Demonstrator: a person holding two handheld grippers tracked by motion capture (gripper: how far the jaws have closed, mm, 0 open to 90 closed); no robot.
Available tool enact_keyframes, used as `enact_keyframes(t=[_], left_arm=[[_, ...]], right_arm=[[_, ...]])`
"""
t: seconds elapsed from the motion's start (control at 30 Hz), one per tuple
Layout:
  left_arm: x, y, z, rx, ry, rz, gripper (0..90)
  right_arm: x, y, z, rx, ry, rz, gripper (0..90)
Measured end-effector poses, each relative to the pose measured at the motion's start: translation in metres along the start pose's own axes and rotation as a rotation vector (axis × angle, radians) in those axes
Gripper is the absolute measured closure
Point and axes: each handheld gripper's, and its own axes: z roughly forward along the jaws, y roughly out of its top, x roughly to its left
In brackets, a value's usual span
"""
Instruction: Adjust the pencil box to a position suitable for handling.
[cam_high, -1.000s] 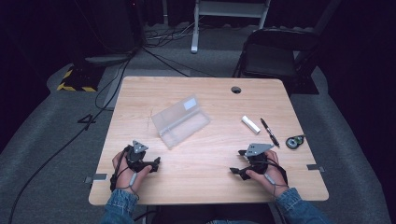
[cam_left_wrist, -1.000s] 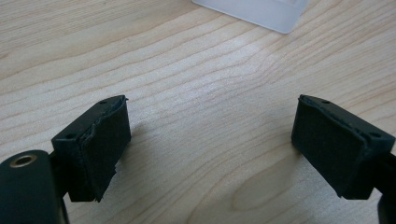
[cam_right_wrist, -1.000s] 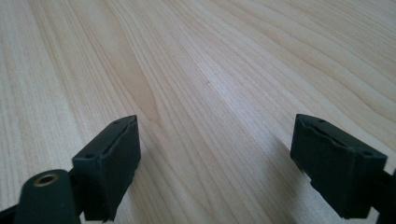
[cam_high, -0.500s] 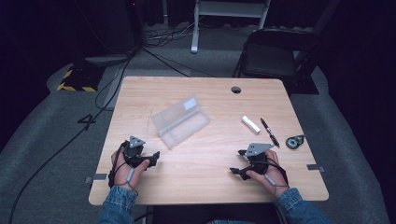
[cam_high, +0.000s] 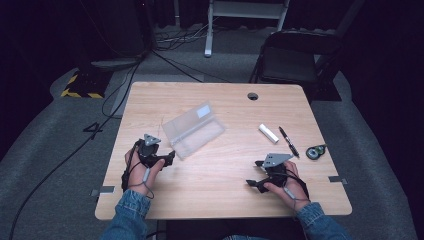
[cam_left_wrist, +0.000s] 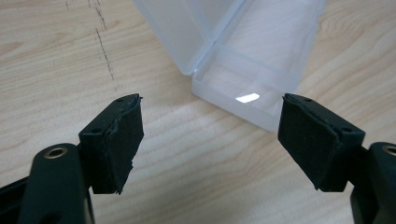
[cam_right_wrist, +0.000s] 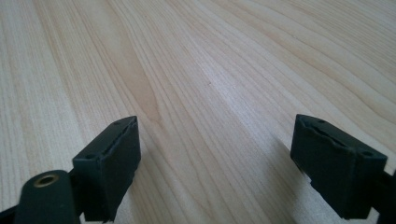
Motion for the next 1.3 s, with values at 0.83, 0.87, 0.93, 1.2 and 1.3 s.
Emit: enact_keyframes(t=[0.83, 0.87, 0.93, 1.2, 1.3], left_arm=[[-0.001, 0.011, 0.042, 0.098, -0.014, -0.052, 29.2], [-0.001, 0.011, 0.042, 0.1, -0.014, -0.048, 29.2], [-0.003, 0.01, 0.044, 0.106, -0.022, -0.058, 30.7], [-0.009, 0.009, 0.047, 0.116, -0.024, -0.011, 39.4], [-0.011, 0.008, 0.047, 0.118, -0.007, 0.024, 40.9]], right_arm=[[0.0, 0.0, 0.0, 0.0, 0.003, -0.001, 16.4], [0.0, 0.0, 0.0, 0.001, 0.004, -0.003, 16.4], [0.0, 0.0, 0.0, 0.001, 0.006, -0.004, 16.4], [0.0, -0.001, -0.001, 0.0, 0.007, -0.008, 16.4], [0.001, -0.001, -0.001, -0.001, 0.008, -0.01, 16.4]])
